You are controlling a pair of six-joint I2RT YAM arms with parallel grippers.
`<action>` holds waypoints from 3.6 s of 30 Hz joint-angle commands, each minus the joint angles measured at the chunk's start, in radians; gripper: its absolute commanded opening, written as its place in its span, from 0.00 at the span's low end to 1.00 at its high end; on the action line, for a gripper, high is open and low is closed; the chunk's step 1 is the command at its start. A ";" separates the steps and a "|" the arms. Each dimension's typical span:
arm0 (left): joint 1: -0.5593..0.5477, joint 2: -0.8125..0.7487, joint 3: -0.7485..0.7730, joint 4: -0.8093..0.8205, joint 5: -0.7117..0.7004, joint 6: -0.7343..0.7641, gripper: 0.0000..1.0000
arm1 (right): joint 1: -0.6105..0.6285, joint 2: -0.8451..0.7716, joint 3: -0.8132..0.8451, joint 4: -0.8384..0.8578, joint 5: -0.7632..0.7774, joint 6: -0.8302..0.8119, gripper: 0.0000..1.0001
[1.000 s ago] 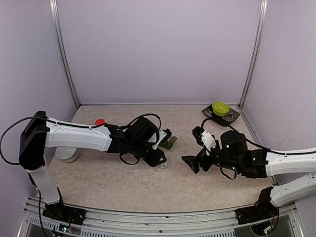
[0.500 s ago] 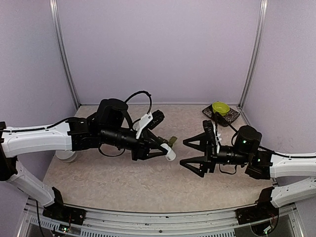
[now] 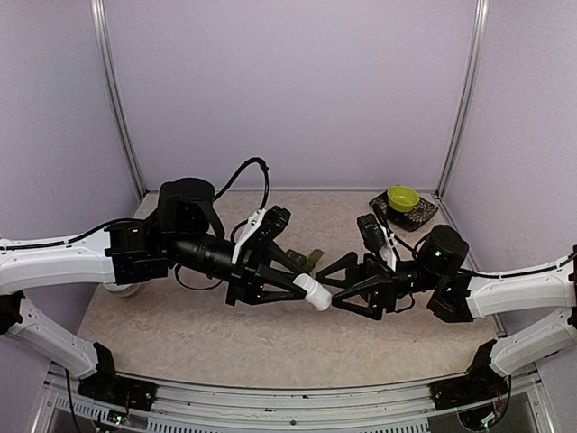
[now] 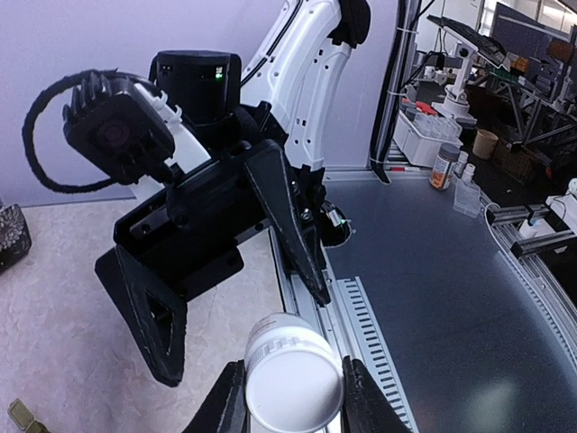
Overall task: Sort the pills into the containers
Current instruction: Pass from the left arm to the right
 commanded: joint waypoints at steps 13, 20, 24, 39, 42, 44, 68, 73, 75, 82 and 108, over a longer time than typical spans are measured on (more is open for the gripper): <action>-0.014 0.003 -0.009 0.137 -0.073 0.012 0.10 | 0.030 0.099 0.079 0.238 -0.111 0.227 0.74; -0.014 0.015 0.000 0.127 -0.046 0.012 0.10 | 0.037 0.127 0.087 0.285 -0.099 0.267 0.68; -0.017 0.019 -0.002 0.116 -0.046 0.011 0.10 | 0.037 0.135 0.095 0.284 -0.091 0.279 0.64; -0.026 0.018 -0.010 0.126 -0.097 0.012 0.10 | 0.045 0.141 0.114 0.209 -0.103 0.250 0.43; -0.025 0.015 -0.009 0.124 -0.098 0.012 0.10 | 0.045 0.126 0.115 0.161 -0.092 0.218 0.53; -0.025 0.015 -0.009 0.124 -0.100 0.014 0.10 | 0.045 0.122 0.113 0.145 -0.087 0.207 0.53; -0.025 0.016 -0.007 0.114 -0.107 0.016 0.09 | 0.044 0.123 0.114 0.173 -0.096 0.218 0.28; -0.025 0.020 -0.011 0.125 -0.123 -0.013 0.10 | 0.044 0.118 0.116 0.128 -0.083 0.175 0.22; -0.025 0.032 -0.004 0.131 -0.144 -0.050 0.10 | 0.044 0.097 0.123 0.054 -0.057 0.111 0.22; -0.025 0.120 0.038 0.125 -0.208 -0.265 0.10 | 0.045 -0.015 0.147 -0.274 0.196 -0.234 0.16; 0.014 0.018 -0.120 0.521 -0.271 -0.426 0.99 | 0.111 -0.084 0.040 -0.049 0.387 -0.182 0.08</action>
